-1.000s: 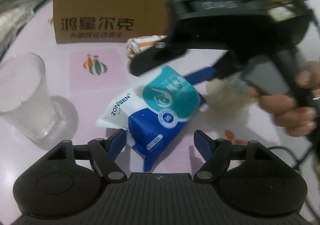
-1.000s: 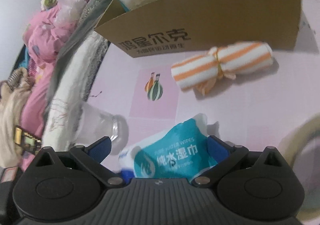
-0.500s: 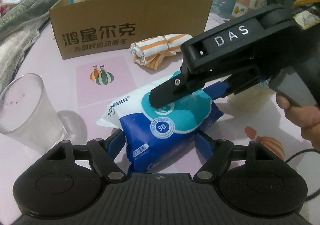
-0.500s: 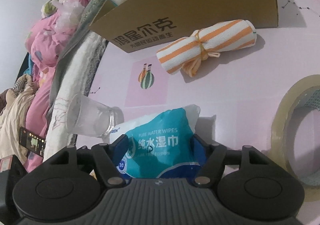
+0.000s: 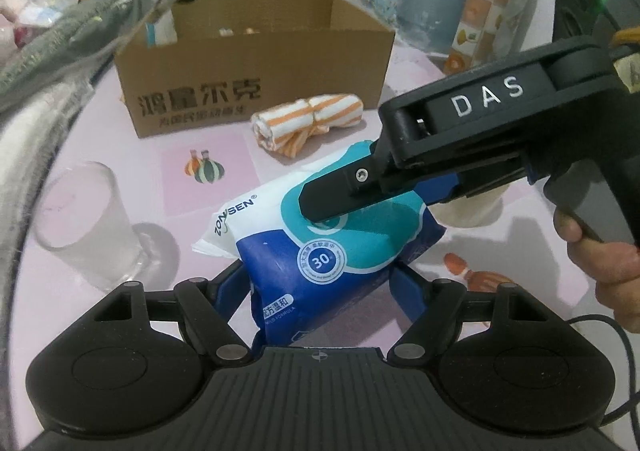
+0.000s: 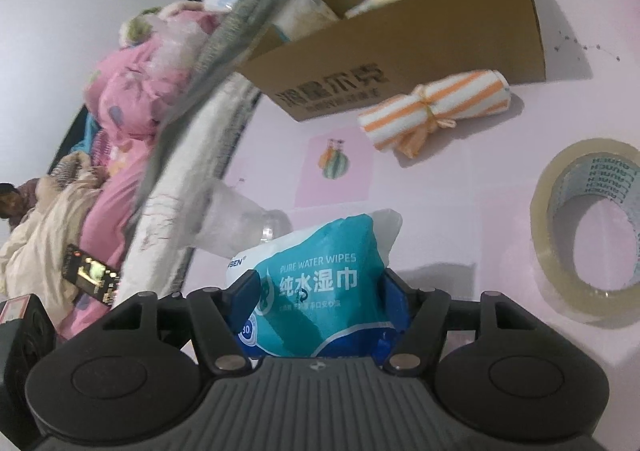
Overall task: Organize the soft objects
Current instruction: 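Carry the wipes pack with right gripper over the box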
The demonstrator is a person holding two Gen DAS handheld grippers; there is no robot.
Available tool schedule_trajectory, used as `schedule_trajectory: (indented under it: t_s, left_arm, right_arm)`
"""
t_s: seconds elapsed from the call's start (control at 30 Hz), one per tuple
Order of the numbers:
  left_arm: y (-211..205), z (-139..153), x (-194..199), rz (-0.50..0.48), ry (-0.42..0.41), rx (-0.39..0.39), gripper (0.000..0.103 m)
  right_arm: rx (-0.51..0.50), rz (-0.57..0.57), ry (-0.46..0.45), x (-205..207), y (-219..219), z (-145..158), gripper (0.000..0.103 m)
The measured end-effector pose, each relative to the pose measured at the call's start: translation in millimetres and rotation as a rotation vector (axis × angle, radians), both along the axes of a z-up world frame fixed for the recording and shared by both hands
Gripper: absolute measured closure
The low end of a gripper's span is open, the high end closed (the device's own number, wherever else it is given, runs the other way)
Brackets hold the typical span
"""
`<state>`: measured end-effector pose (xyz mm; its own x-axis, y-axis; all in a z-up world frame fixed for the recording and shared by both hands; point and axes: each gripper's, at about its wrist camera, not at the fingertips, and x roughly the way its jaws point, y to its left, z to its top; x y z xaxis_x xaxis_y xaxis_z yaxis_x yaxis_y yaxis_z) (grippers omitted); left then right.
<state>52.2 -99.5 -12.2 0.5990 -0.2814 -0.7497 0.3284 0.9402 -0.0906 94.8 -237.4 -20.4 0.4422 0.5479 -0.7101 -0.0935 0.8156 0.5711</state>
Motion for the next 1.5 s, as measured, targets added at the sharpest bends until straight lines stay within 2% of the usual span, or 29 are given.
schedule_trajectory:
  t_s: [0.2, 0.4, 0.57, 0.77, 0.97, 1.23, 1.5]
  left_arm:
    - [10.5, 39.5, -16.6, 0.027, -0.044, -0.002, 0.027]
    - [21.1, 80.8, -13.0, 0.044, -0.090, 0.014, 0.027]
    - [24.2, 109.8, 10.6, 0.038, -0.102, 0.041, 0.027]
    - [23.6, 129.7, 69.9, 0.018, -0.079, 0.051, 0.027]
    - [23.9, 125.7, 139.9, 0.007, -0.030, 0.046, 0.027]
    - [22.8, 99.3, 231.0, 0.029, 0.044, 0.059, 0.027]
    - [15.3, 56.4, 284.7, -0.005, 0.128, 0.059, 0.028]
  right_arm:
    - [0.041, 0.032, -0.097, -18.1, 10.7, 35.8, 0.055]
    - [0.076, 0.071, -0.179, -14.0, 18.8, 74.8, 0.055]
    - [0.112, 0.080, -0.198, 11.7, 18.2, 100.8, 0.055]
    - [0.138, 0.059, -0.179, 63.8, 7.2, 117.3, 0.055]
    - [0.126, 0.035, -0.147, 131.8, -5.3, 113.6, 0.055]
    - [0.115, 0.017, -0.080, 228.7, -22.0, 79.1, 0.055]
    - [0.082, -0.011, -0.001, 275.3, -42.6, 33.3, 0.055]
